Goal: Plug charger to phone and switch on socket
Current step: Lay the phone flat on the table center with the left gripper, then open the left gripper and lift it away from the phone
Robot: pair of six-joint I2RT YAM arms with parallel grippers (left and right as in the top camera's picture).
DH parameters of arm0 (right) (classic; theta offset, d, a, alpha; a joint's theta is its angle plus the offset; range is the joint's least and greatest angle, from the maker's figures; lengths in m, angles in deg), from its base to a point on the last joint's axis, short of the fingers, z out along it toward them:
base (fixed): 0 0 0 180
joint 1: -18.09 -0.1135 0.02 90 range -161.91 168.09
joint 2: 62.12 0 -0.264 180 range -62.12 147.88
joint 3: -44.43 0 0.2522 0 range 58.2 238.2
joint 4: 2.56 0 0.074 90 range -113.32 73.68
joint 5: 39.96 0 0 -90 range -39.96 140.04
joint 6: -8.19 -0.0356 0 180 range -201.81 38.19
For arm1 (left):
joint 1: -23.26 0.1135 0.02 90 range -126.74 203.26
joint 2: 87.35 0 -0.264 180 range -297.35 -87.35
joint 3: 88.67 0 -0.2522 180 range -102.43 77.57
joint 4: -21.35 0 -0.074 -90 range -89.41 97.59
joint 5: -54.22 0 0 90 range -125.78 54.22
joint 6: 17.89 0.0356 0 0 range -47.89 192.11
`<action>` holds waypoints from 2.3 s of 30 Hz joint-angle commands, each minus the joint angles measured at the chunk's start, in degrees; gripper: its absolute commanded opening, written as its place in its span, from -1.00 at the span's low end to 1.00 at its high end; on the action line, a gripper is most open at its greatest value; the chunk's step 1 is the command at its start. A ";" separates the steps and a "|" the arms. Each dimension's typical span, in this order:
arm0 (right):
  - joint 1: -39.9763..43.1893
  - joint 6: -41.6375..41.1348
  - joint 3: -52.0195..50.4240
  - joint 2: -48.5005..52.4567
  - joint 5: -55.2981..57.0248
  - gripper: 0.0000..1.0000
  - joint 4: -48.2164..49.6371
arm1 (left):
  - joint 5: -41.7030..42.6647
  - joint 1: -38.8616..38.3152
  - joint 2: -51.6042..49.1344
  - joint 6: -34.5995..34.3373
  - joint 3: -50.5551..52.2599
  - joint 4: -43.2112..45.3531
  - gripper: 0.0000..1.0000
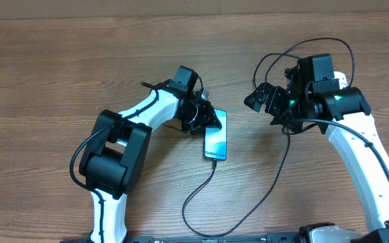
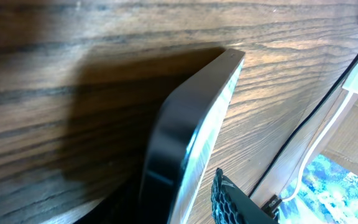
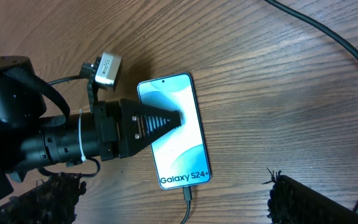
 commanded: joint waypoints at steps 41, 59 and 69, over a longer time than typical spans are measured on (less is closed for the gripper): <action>0.09 0.66 0.50 -1.27 -0.33 1.00 -0.24 | -16.46 1.05 -1.95 1.57 1.11 -8.83 0.29; 0.09 1.75 0.50 -1.27 -0.28 1.00 -0.48 | -22.32 7.39 2.47 11.78 0.94 -12.72 0.19; 0.11 1.75 0.50 -1.27 -0.26 1.00 -0.48 | -40.89 10.38 14.10 15.32 0.94 -22.73 0.11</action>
